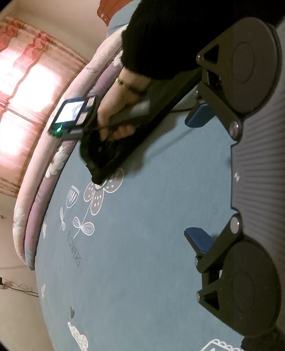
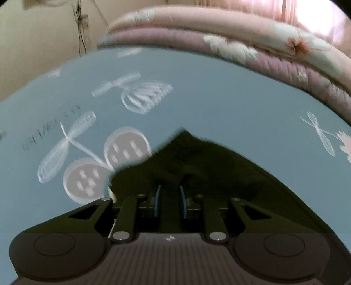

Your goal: Fold clothes

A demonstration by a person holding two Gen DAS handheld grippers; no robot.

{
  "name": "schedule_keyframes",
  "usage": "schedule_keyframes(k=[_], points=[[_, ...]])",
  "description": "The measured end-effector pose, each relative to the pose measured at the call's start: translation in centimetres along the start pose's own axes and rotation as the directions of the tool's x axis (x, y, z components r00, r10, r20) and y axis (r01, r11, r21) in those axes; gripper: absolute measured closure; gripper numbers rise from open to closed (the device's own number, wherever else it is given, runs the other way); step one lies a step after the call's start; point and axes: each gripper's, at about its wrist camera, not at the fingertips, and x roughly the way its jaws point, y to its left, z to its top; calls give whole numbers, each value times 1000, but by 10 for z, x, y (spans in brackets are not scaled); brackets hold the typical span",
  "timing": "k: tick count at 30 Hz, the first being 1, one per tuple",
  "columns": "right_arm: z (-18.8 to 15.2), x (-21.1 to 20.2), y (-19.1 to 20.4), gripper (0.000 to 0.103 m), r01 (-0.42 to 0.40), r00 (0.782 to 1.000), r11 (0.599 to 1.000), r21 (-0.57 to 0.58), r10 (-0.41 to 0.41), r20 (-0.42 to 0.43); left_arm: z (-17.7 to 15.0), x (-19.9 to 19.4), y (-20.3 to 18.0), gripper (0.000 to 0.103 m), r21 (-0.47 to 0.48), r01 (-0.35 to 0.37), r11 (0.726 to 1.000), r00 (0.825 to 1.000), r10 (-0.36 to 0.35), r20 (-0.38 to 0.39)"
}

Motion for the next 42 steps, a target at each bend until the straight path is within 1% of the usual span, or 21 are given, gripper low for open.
schedule_keyframes(k=[2, 5, 7, 8, 10, 13, 15, 16, 18, 20, 22, 23, 24, 27, 30, 32, 35, 37, 39, 41, 42], points=[[5, -4, -1, 79, -7, 1000, 1000, 0, 7, -13, 0, -1, 1, 6, -2, 7, 1000, 1000, -7, 1], [11, -30, -12, 78, -41, 999, 999, 13, 41, 14, 0, -2, 4, 6, -21, 4, 1000, 1000, -4, 4], [13, -45, -21, 76, -46, 998, 999, 28, 45, 48, 0, -1, 6, 6, -27, -5, 1000, 1000, 5, 2], [14, -48, -25, 76, -33, 998, 999, 32, 31, 53, 0, -2, 5, 6, -27, -9, 1000, 1000, 9, 2], [14, -41, -30, 76, 21, 999, 999, 38, -23, 35, 0, -3, 3, 6, -19, -7, 1000, 1000, 7, 6], [11, -13, -36, 76, 73, 997, 994, 78, -72, -17, 0, -3, 0, 6, -10, 7, 1000, 1000, -6, 8], [7, 7, -38, 74, 81, 996, 992, 97, -78, -32, -1, -1, -2, 6, -2, 13, 1000, 1000, -13, 3], [7, 12, -38, 73, 78, 997, 993, 94, -77, -13, -1, 0, -4, 6, 3, 12, 1000, 1000, -12, -3], [11, 9, -39, 74, 63, 998, 993, 97, -63, -11, -1, 3, -6, 6, 16, 5, 1000, 1000, -5, -17], [16, -10, -45, 74, 42, 999, 995, 92, -40, -18, -2, 3, -10, 6, 29, 11, 1000, 1000, -10, -22], [18, -48, -51, 72, 48, 999, 998, 31, -48, 0, -3, 3, -15, 6, 47, 26, 999, 999, -24, -34], [18, -70, -55, 71, 69, 998, 998, -11, -69, -1, -5, 2, -19, 6, 61, 34, 998, 999, -32, -44], [17, -92, -60, 65, 103, 995, 994, -48, -104, -8, -6, 1, -23, 6, 78, 39, 996, 998, -35, -50], [9, -168, -81, 64, 202, 979, 972, -116, -205, -11, -11, -3, -42, 6, 134, 52, 990, 998, -46, -52], [-6, -252, -112, 59, 306, 952, 946, -104, -307, 8, -18, -5, -63, 6, 175, 108, 979, 993, -98, -62], [-18, -311, -134, 58, 386, 922, 918, -90, -386, 21, -24, -4, -78, 6, 204, 145, 968, 988, -130, -83], [-38, -395, -162, 58, 507, 862, 858, -84, -505, 44, -34, -2, -104, 6, 263, 184, 947, 981, -161, -105], [-52, -448, -179, 53, 576, 817, 815, -56, -574, 53, -43, 1, -120, 6, 291, 220, 931, 973, -187, -134], [-66, -493, -192, 51, 634, 773, 772, -42, -632, 58, -53, 4, -138, 6, 323, 264, 909, 960, -214, -180], [-79, -534, -203, 51, 686, 727, 727, -33, -683, 63, -67, 6, -155, 6, 360, 309, 880, 944, -238, -229], [-85, -551, -209, 50, 704, 710, 710, -28, -701, 66, -73, 6, -162, 6, 369, 333, 868, 935, -252, -250]])
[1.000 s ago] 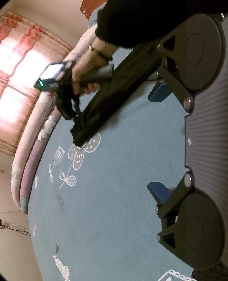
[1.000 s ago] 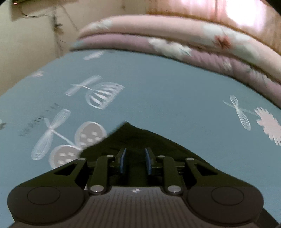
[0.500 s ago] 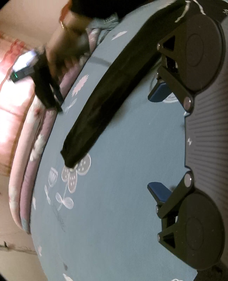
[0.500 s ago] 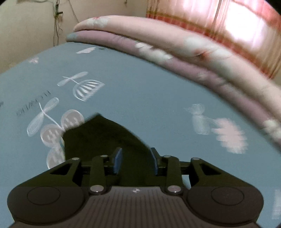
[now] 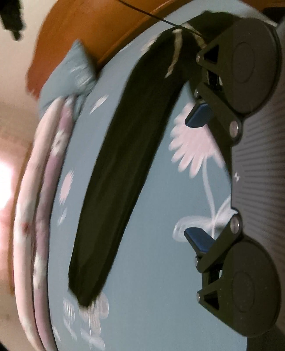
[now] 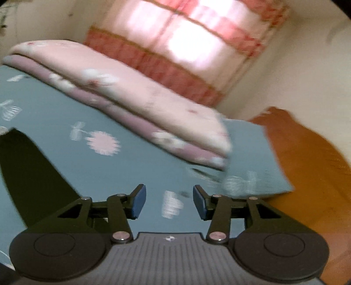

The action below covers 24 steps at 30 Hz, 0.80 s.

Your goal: Fold clothes

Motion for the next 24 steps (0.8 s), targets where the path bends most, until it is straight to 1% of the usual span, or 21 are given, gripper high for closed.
schedule_keyframes(k=[3, 5, 8, 10, 12, 14, 15, 16, 17, 19, 21, 24], points=[[-18, -6, -27, 46, 8, 1000, 1000, 17, -9, 16, -6, 9, -22, 6, 39, 64, 997, 997, -63, -34], [-33, 11, -29, 46, -24, 1000, 1000, 19, 24, 10, -9, 12, -33, 6, 62, 68, 996, 997, -65, -47], [-68, 64, -12, 46, -91, 995, 995, -44, 90, -41, -12, 21, -39, 6, 79, 60, 995, 996, -55, -68], [-94, 104, 3, 48, -158, 985, 984, -84, 151, -89, -13, 28, -39, 6, 81, 53, 995, 996, -47, -82], [-121, 147, 14, 49, -202, 972, 974, -107, 186, -142, -14, 35, -39, 6, 77, 44, 996, 994, -36, -99], [-143, 185, 16, 53, -224, 963, 972, -70, 209, -172, -15, 41, -39, 6, 69, 38, 997, 993, -30, -111], [-154, 204, 13, 57, -240, 954, 971, -16, 232, -190, -15, 44, -39, 6, 70, 40, 997, 993, -31, -117], [-164, 220, 9, 65, -252, 946, 967, 35, 254, -203, -15, 46, -39, 6, 70, 44, 997, 992, -36, -118], [-173, 234, 7, 69, -258, 940, 963, 71, 267, -213, -15, 48, -39, 6, 68, 50, 996, 992, -41, -117], [-190, 257, 8, 83, -268, 931, 958, 105, 285, -229, -16, 51, -38, 6, 62, 55, 997, 992, -47, -121], [-204, 268, 13, 86, -289, 924, 951, 109, 307, -228, -17, 55, -37, 6, 57, 50, 997, 990, -43, -133], [-221, 277, 16, 86, -319, 911, 940, 122, 340, -234, -18, 57, -37, 6, 63, 36, 997, 991, -28, -133]])
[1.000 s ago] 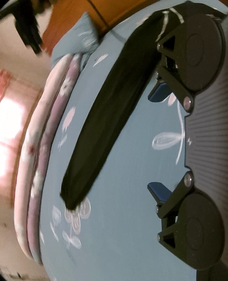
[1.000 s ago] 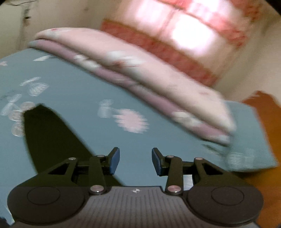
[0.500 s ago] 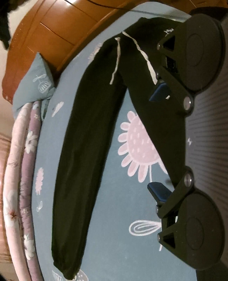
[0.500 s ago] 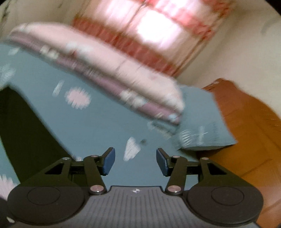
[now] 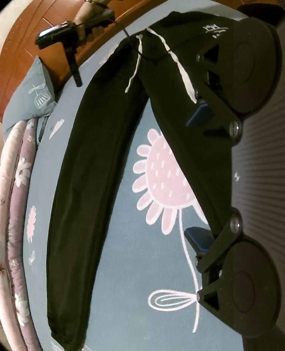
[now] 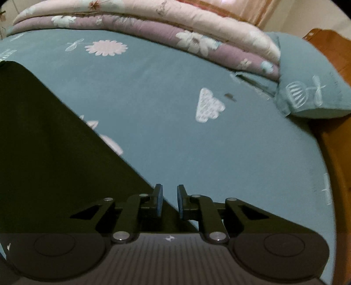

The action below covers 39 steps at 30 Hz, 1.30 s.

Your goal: Fold clothes

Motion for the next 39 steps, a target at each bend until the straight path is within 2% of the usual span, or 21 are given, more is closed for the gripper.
schedule_keyframes(k=[7, 10, 15, 18, 21, 25, 28, 29, 30, 31, 32, 33, 34, 39], points=[[-34, -11, 13, 86, -44, 999, 997, -61, 44, -8, -1, 2, -1, 6, 10, -7, 1000, 1000, 7, 1], [-44, -11, 27, 86, -32, 999, 989, -143, 28, -31, -1, 3, -2, 6, 17, -11, 1000, 1000, 11, 2], [-47, -10, 34, 85, -6, 1000, 982, -186, 1, -27, -1, 3, -2, 6, 21, -12, 1000, 1000, 12, 2], [-37, -16, 27, 81, 7, 1000, 980, -200, -5, 9, -1, 3, -2, 6, 21, -13, 1000, 1000, 13, 2], [-25, -13, 15, 67, 11, 999, 979, -204, -1, 45, -1, 4, -2, 6, 27, -15, 1000, 1000, 15, 3], [-17, 10, 6, 65, -79, 997, 971, -225, 76, -20, -2, 4, -4, 6, 39, -21, 999, 1000, 21, 2], [-16, 23, -2, 63, -165, 986, 962, -216, 156, -56, -2, 4, -3, 6, 39, -21, 999, 1000, 21, 3], [-16, 26, -6, 60, -189, 982, 961, -204, 181, -54, -2, 4, -3, 6, 38, -20, 999, 1000, 20, 3], [-16, 29, -12, 54, -209, 978, 962, -174, 204, -47, -2, 5, -3, 6, 40, -21, 999, 1000, 21, 3], [-16, 32, -19, 53, -230, 973, 965, -128, 226, -46, -2, 5, -4, 5, 43, -23, 999, 1000, 23, 3], [-17, 33, -25, 54, -251, 968, 964, -82, 248, -44, -2, 5, -4, 5, 46, -25, 999, 1000, 25, 2], [-18, 33, -28, 70, -274, 961, 961, -39, 273, -39, -2, 6, -5, 4, 51, -27, 998, 1000, 27, 3], [-20, 31, -28, 91, -277, 961, 961, -30, 276, -24, -3, 7, -6, 4, 57, -30, 998, 1000, 30, 3], [-18, 23, -17, 96, -146, 987, 986, -82, 150, 52, -3, 6, -7, 3, 60, -34, 998, 999, 34, 6]])
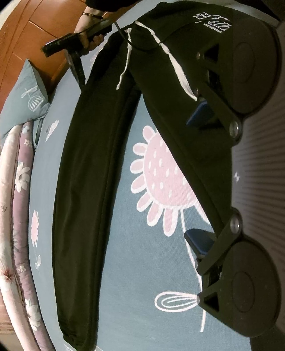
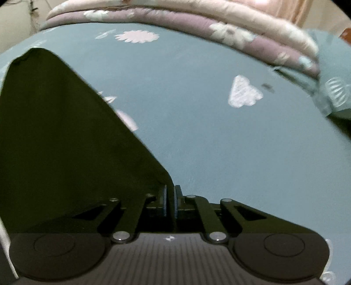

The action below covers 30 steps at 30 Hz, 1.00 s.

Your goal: Fold clothes

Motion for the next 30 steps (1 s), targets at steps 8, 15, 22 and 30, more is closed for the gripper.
schedule_keyframes(k=[8, 15, 22, 30], points=[[11, 8, 1, 81, 117, 993, 991, 62, -118, 1, 0, -3, 4, 3, -17, 13, 1000, 1000, -13, -1], [-15, -41, -22, 56, 135, 990, 987, 90, -138, 18, 0, -6, 7, 3, -36, 11, 999, 1000, -11, -3], [-73, -37, -64, 62, 27, 997, 965, 262, -7, -79, 1, -5, 7, 3, -31, 2, 1000, 1000, -2, -6], [-78, -29, -67, 86, 125, 992, 917, 379, -105, -73, 1, -5, 8, 3, -30, 3, 1000, 1000, -3, -6]])
